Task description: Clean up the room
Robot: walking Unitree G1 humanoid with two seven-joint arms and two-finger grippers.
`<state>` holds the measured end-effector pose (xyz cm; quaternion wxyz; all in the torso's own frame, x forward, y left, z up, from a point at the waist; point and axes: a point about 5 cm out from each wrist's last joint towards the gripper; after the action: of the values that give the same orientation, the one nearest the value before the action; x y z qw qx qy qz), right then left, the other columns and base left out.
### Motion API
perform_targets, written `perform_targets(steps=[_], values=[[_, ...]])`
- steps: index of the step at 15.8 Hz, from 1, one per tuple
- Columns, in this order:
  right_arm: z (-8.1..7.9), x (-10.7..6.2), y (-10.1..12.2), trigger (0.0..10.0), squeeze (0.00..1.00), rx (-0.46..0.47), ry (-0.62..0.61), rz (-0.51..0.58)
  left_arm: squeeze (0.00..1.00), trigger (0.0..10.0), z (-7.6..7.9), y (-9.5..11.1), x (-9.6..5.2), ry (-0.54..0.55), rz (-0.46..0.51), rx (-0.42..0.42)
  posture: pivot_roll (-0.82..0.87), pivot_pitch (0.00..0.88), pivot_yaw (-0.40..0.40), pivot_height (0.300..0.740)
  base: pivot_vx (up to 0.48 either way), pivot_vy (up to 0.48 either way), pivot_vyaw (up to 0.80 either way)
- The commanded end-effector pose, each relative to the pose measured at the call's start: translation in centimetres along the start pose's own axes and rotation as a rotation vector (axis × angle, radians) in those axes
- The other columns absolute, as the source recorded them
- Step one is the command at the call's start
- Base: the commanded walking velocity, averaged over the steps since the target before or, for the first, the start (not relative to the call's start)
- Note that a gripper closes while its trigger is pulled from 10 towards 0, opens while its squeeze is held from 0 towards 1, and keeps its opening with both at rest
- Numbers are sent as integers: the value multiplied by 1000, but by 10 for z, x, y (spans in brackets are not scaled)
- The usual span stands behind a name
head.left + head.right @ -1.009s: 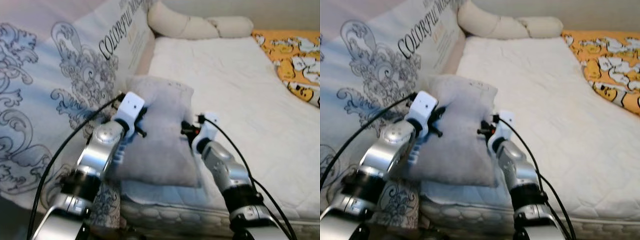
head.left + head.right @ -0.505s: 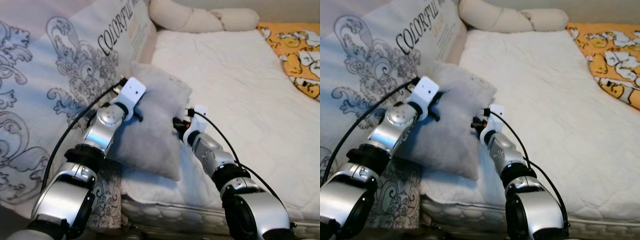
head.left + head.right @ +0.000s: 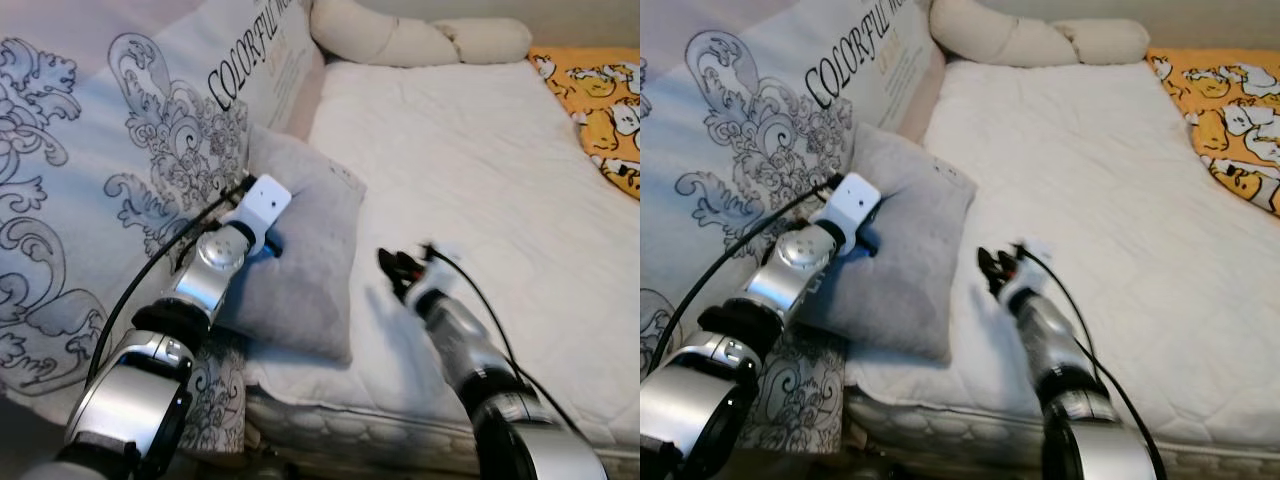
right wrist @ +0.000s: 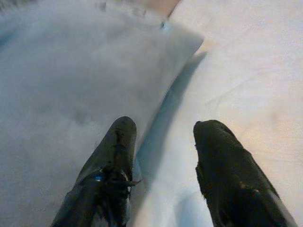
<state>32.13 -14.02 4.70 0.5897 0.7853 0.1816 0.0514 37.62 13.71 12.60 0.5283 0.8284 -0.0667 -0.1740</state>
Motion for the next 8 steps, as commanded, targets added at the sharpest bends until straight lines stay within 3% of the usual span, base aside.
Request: perform_targets(steps=[1, 2, 4, 6, 8], values=[[-6, 2, 11, 10000, 1000, 10, 53, 68, 0, 10000, -1, -4, -2, -3, 2, 15, 31, 0, 79, 740, 0, 0, 0], [-7, -1, 12, 10000, 1000, 15, 65, 84, 1000, 10000, -3, -1, -2, 8, 31, 24, 21, 0, 73, 740, 0, 0, 0], [-21, -18, 14, 10000, 1000, -14, 151, 148, 1000, 10000, -10, 16, -8, 14, 159, 43, 21, 0, 63, 740, 0, 0, 0], [-27, -26, 18, 10000, 1000, -37, 194, 165, 1000, 10000, -11, 21, -13, 5, 212, 26, 16, 0, 65, 740, 0, 0, 0], [-33, -37, 30, 10000, 1000, -79, 230, 201, 1000, 10000, -13, 37, -30, -17, 323, -120, 6, 0, 56, 740, 0, 0, 0]])
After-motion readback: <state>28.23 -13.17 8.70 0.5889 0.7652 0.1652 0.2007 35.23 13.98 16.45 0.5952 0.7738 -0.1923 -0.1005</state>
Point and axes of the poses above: a point about 5 cm out from each wrist's last joint towards the gripper, its own x axis pointing out of the wrist towards the gripper, its own y axis along the axis of the wrist's last joint, z = x × y, and after that the axes turned 9 degrees about -x, right-handed
